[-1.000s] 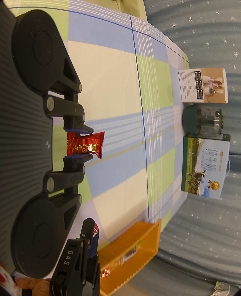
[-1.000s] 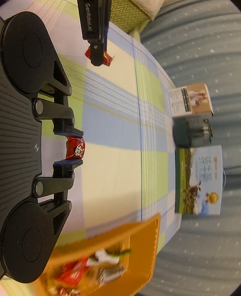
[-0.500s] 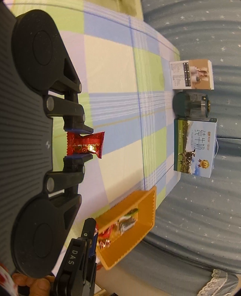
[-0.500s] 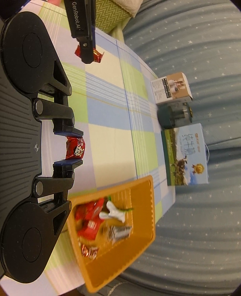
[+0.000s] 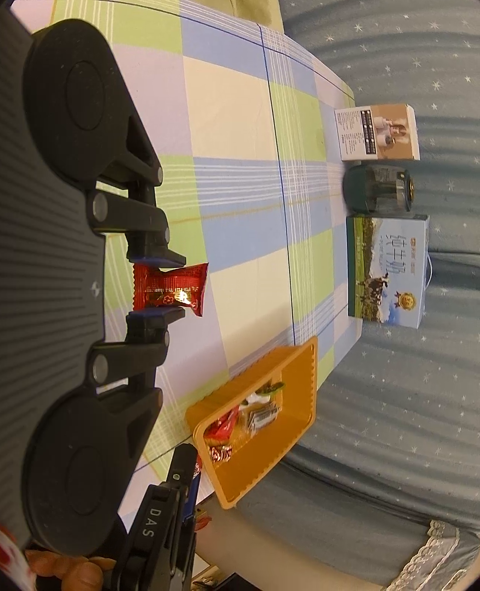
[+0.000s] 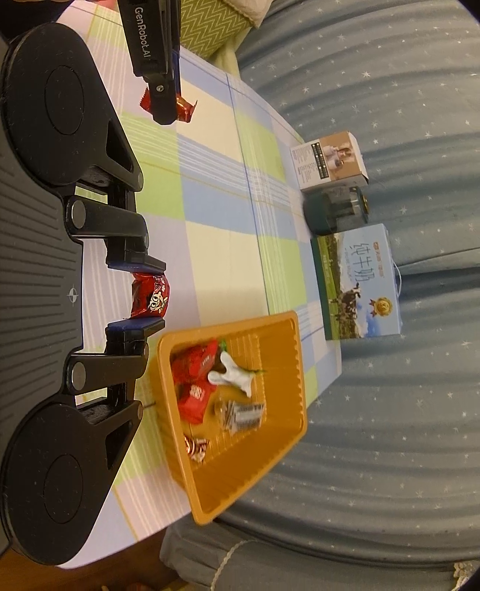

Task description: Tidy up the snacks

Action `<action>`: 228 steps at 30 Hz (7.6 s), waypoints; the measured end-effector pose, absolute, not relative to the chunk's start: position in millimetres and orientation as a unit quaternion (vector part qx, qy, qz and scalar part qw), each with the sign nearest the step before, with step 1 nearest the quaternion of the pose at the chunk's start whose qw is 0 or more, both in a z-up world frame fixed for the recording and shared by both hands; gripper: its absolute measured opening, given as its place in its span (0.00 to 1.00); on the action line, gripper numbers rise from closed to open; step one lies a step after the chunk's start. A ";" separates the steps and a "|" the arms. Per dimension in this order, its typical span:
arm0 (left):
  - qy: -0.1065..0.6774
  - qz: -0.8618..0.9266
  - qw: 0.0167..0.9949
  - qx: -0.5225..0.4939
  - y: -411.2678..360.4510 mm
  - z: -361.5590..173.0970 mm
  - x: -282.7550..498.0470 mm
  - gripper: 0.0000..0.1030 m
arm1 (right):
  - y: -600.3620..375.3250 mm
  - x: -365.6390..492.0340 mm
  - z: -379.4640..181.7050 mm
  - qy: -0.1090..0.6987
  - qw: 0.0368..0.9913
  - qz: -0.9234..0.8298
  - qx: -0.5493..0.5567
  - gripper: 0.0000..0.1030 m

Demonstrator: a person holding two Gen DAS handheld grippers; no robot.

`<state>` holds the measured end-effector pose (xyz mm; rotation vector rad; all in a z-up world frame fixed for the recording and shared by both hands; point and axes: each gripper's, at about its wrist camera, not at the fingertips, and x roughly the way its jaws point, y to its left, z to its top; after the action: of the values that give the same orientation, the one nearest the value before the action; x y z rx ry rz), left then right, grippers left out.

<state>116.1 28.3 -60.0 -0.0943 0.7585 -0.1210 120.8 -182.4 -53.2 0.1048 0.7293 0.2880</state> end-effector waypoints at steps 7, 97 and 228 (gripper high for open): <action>0.368 -0.078 0.926 -0.043 7.0 -56.3 115.7 0.19 | -198.6 115.0 -46.8 0.350 0.927 0.121 0.056 0.25; 0.381 -0.186 0.905 -0.029 -131.8 -74.3 298.7 0.32 | -310.7 251.6 -58.6 0.339 0.936 0.028 0.088 0.25; 0.344 0.002 0.938 -0.039 -35.4 2.0 -10.6 1.00 | -248.5 -10.6 19.5 0.348 0.928 0.108 0.076 0.83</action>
<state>-10.6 -35.4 2.0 -0.0805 0.7032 0.0037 -10.6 -248.5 19.5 0.1548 0.7130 0.2222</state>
